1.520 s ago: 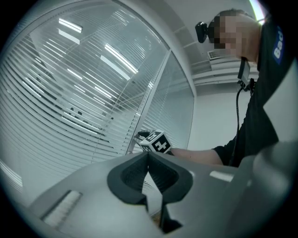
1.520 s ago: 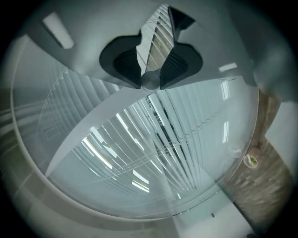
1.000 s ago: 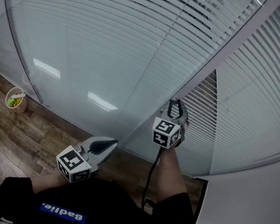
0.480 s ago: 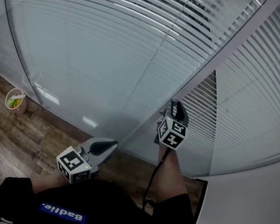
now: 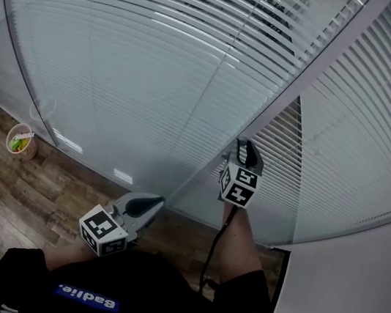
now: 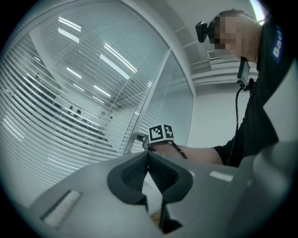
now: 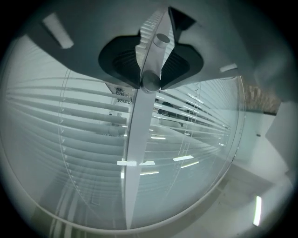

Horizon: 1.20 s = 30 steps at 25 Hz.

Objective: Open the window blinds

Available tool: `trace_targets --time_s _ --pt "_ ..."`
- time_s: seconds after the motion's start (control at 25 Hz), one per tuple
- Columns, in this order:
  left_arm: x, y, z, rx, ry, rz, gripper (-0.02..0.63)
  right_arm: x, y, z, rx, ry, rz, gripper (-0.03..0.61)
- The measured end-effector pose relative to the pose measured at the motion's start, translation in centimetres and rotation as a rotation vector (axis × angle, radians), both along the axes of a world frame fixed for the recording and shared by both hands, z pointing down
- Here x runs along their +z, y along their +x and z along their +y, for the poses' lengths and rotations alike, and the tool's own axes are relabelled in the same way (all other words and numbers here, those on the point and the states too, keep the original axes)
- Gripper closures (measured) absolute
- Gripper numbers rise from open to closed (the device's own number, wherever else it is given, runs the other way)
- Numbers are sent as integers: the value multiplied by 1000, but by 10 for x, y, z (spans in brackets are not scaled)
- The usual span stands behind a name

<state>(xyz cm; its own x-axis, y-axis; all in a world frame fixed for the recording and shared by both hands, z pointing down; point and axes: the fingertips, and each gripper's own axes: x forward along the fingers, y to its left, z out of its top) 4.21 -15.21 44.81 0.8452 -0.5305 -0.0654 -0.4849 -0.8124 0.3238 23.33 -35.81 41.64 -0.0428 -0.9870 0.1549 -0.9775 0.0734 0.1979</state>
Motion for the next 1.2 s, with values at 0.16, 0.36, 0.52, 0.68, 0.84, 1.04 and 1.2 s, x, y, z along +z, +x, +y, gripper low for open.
trace_targets --time_s 0.16,0.36,0.52,0.68,0.84,1.04,1.2 --pt "2 2 1 5 -1 -2 614 4 -2 0 36 -17 244 382" --pt "1 4 -1 4 -5 -3 614 -2 -6 -1 68 -3 538 411" --pt "0 4 -3 2 -8 -2 614 0 -12 -1 76 9 694 442" --pt "-1 5 -4 -1 -9 0 614 -1 -11 -2 89 8 707 446" --pt "1 6 -5 -2 -11 -1 614 -2 -9 -3 82 21 573 449" --pt "1 5 -6 -4 -14 -1 614 -4 -7 -2 68 36 393 449" --pt "2 5 -7 -4 -14 -2 614 -6 -3 -3 55 45 215 449"
